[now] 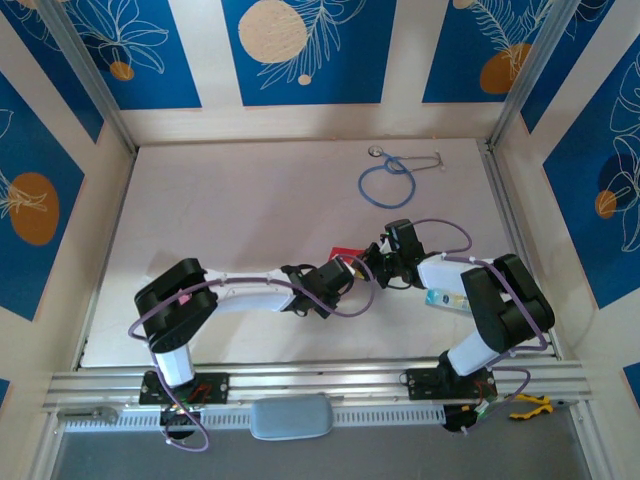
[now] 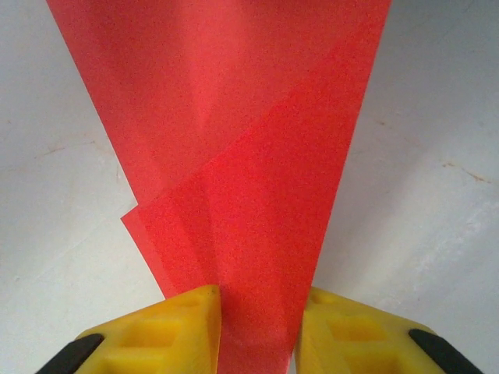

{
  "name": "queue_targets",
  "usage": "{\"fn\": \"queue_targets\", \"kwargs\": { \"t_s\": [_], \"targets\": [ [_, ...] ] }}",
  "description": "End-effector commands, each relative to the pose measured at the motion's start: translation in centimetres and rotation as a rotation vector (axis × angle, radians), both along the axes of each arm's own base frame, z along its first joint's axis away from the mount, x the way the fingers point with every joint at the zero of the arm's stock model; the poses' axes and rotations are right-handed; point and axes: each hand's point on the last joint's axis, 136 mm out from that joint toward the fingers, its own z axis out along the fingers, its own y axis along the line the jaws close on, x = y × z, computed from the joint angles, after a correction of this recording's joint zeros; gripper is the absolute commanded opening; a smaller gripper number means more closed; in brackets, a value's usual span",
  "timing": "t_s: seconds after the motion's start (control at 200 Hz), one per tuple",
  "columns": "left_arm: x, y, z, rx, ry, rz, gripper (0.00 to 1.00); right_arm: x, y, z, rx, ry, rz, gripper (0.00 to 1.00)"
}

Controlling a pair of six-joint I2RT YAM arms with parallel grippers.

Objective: Fold a paper plane with a square sheet of paper (pick it up from the middle)
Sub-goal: Fold the wing for the fifth time at the center of the table.

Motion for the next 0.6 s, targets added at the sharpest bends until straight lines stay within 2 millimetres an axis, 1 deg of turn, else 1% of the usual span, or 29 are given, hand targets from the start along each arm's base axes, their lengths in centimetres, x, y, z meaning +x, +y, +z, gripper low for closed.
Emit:
{"fn": "queue_targets", "kwargs": {
  "t_s": [0.0, 0.275, 0.595],
  "targets": [
    [0.20, -0.25, -0.20, 0.031, -0.018, -0.007, 0.29, -0.11, 0.30, 1.01, 0.021, -0.005, 0.009, 0.00],
    [0.33, -0.27, -0.31, 0.036, -0.023, -0.008, 0.31, -0.10, 0.30, 1.08, 0.023, -0.007, 0.010, 0.00],
    [0.28, -0.37, -0.13, 0.027, -0.025, -0.015, 0.20, -0.10, 0.00, 1.11, 0.016, -0.012, 0.008, 0.00]
  ]
}}
